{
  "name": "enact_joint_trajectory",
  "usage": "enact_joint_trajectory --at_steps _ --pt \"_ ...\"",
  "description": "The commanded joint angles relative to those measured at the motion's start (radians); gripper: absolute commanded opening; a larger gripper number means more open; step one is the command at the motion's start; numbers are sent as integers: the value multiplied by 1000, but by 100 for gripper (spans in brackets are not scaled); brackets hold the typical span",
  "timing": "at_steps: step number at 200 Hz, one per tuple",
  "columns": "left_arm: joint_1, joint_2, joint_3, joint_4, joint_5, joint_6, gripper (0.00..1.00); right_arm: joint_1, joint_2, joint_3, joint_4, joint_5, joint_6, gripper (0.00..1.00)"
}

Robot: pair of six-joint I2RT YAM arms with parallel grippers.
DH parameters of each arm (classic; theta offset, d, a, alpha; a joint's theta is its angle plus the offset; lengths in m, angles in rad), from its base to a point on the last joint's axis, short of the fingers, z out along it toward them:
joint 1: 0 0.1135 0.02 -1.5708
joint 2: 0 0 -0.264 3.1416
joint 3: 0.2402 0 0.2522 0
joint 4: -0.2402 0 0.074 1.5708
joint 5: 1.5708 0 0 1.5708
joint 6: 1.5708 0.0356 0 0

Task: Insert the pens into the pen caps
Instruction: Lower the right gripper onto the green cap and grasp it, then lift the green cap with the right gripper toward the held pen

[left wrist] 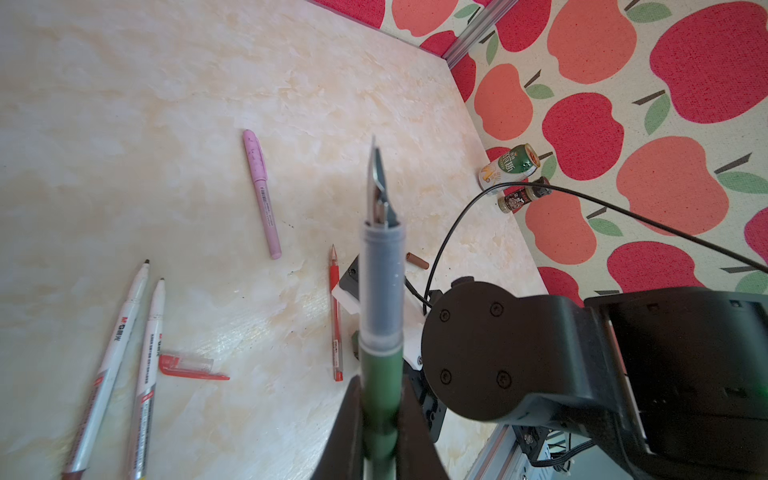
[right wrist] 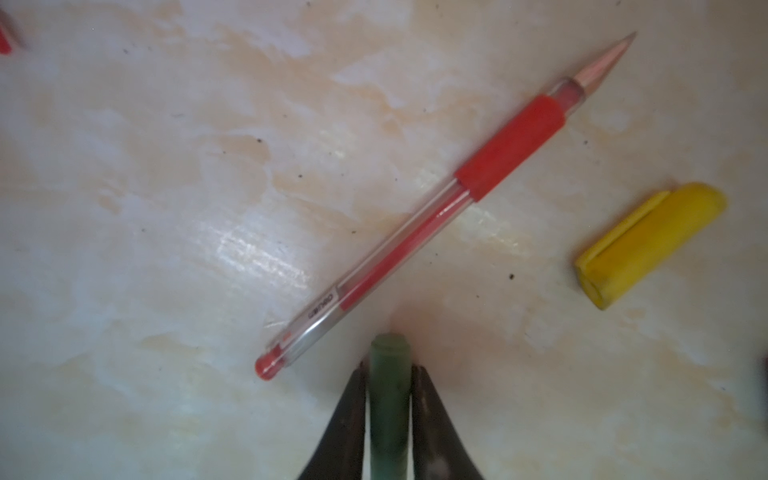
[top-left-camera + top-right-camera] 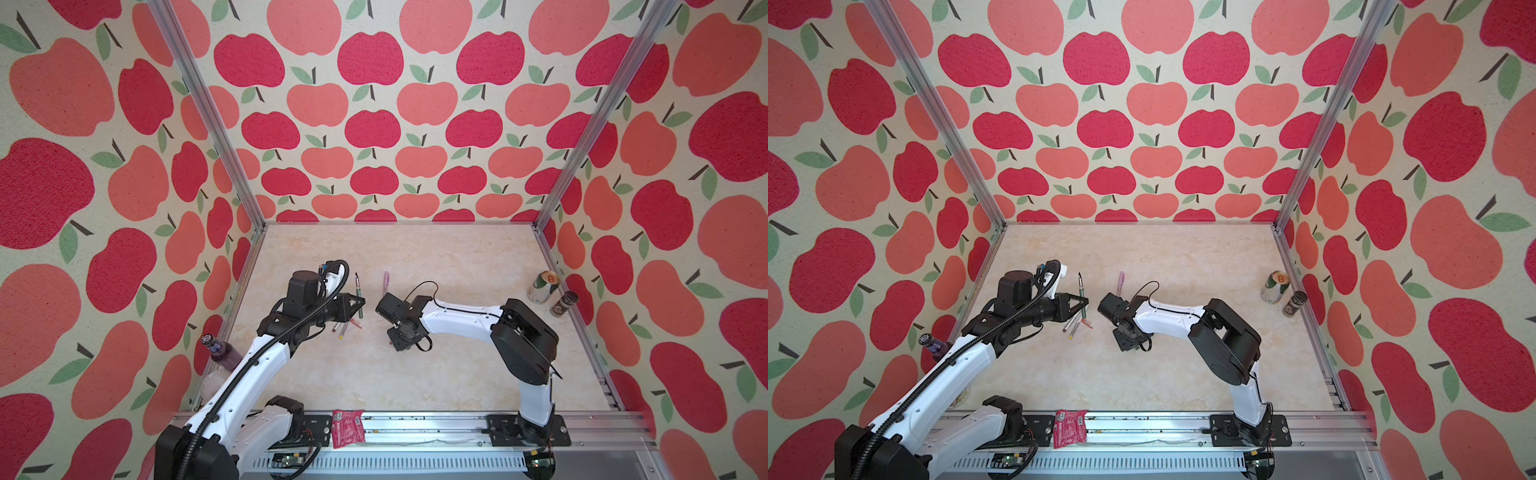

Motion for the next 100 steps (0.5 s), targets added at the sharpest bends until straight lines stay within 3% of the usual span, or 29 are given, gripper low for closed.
enact_joint_trajectory --at_steps 1,29,58,100 --pt "6 -5 -9 12 23 -13 7 -11 14 -11 -6 2 21 15" --pt "6 5 -9 29 46 -22 7 -32 -46 -53 32 -12 36 8" --pt "-8 34 -6 70 109 -28 7 -83 -189 -134 132 -90 53 8" --pt "-150 115 29 124 118 19 7 -217 -516 -281 343 -251 105 8"
